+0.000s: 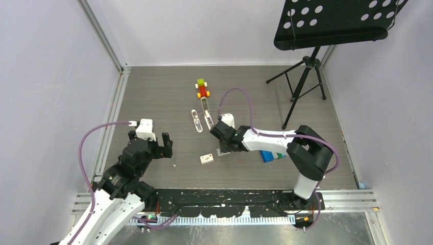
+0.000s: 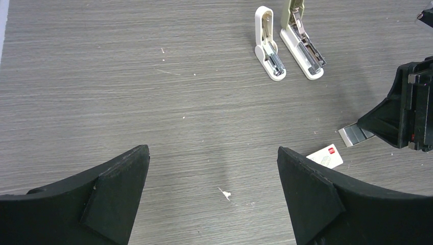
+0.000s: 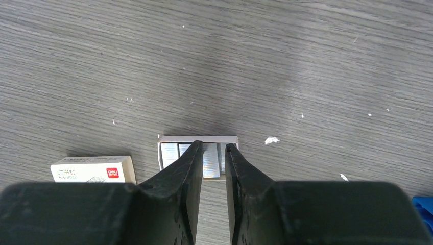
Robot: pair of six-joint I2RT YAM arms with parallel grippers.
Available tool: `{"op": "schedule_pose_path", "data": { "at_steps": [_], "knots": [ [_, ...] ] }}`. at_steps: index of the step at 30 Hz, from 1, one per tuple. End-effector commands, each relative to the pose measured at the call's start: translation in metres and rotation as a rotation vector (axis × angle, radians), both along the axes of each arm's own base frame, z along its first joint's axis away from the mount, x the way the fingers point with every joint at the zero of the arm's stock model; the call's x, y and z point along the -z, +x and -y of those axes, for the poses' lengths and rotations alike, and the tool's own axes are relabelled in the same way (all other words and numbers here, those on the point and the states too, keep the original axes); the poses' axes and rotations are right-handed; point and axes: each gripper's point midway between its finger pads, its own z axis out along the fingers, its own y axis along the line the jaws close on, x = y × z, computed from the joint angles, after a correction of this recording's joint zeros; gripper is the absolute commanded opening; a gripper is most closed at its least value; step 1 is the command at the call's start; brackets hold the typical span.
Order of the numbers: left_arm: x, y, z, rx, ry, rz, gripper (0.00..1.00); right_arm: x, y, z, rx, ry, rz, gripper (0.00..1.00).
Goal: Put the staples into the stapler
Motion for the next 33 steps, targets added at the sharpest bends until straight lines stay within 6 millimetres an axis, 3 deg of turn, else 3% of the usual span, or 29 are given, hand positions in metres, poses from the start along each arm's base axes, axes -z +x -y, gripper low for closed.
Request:
{"op": "schedule_pose_path", "data": {
  "at_steps": [1, 9, 15, 23, 33],
  "knots": [
    [-0.008, 0.006, 0.002, 0.001, -0.014, 0.038, 0.98, 0.01, -0.013, 0.014, -0.021, -0.068, -0.038, 0.28],
    [-0.009, 0.005, 0.002, -0.001, -0.015, 0.039, 0.98, 0.015, -0.01, 0.03, 0.007, -0.173, -0.034, 0.23],
    [-0.009, 0.006, 0.001, -0.003, -0.015, 0.039, 0.98, 0.018, -0.012, 0.03, -0.007, -0.223, -0.041, 0.19],
    [-0.009, 0.005, 0.001, -0.004, -0.017, 0.04, 0.98, 0.024, -0.019, 0.015, -0.042, -0.173, -0.093, 0.22],
    [-0.009, 0.005, 0.001, -0.005, -0.018, 0.042, 0.98, 0.029, -0.026, 0.016, -0.033, -0.186, -0.153, 0.27]
  ]
}}
